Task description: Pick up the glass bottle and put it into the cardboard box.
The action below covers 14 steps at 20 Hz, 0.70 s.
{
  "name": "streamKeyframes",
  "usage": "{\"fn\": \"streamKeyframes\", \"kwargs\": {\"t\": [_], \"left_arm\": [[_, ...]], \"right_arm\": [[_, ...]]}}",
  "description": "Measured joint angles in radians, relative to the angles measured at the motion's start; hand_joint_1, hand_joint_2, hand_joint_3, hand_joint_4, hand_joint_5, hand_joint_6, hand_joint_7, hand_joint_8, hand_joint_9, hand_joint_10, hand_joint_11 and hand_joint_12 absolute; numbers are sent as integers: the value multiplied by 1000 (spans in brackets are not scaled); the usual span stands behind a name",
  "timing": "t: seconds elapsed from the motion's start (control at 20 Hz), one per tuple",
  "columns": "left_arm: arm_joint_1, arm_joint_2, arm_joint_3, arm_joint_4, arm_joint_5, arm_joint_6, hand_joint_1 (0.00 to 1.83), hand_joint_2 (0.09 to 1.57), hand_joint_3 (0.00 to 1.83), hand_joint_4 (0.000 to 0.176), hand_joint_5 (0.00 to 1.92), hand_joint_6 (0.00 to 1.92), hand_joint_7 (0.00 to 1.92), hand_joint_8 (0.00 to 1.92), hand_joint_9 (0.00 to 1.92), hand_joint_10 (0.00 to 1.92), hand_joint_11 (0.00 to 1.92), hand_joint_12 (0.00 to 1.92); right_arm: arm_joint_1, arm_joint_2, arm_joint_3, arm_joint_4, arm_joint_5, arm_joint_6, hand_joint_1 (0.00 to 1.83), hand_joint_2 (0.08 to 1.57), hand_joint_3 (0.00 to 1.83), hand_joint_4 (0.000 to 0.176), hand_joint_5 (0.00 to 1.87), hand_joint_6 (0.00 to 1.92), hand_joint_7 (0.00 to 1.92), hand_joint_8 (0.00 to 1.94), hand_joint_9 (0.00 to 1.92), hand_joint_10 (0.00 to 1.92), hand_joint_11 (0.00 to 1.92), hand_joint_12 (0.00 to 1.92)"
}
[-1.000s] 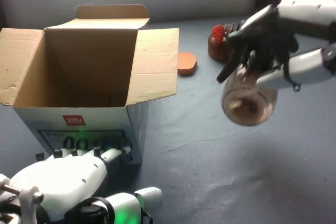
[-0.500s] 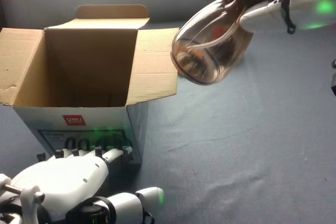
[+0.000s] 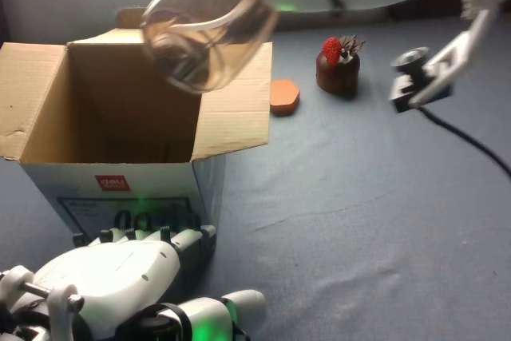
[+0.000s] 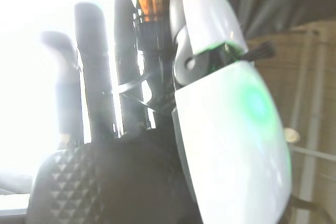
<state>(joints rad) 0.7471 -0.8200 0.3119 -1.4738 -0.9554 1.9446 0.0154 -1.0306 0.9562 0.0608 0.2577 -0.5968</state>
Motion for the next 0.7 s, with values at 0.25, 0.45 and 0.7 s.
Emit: {"fn": "streamKeyframes", "kwargs": {"t": [0.25,0.45,0.7], "left_arm": [[-11,-1,13,0,6,9,0,1202,1,22,108,1,121,0,69,0,0,93],[-12,-7,18,0,13,14,0,1203,1,22,108,0,120,0,69,0,0,98],[-12,-7,17,0,17,14,0,1204,1,22,107,0,120,0,72,1,0,124]], "right_arm": [[6,-213,135,-63,-25,-95,1211,1182,1,0,764,1226,966,1199,884,1383,638,1873],[6,-344,227,-110,-77,-125,1213,1184,1,0,761,1216,960,1222,878,1400,631,1899],[-8,-436,278,-118,-181,-285,1213,1184,1,0,766,1211,960,1222,880,1410,649,1902]]}}
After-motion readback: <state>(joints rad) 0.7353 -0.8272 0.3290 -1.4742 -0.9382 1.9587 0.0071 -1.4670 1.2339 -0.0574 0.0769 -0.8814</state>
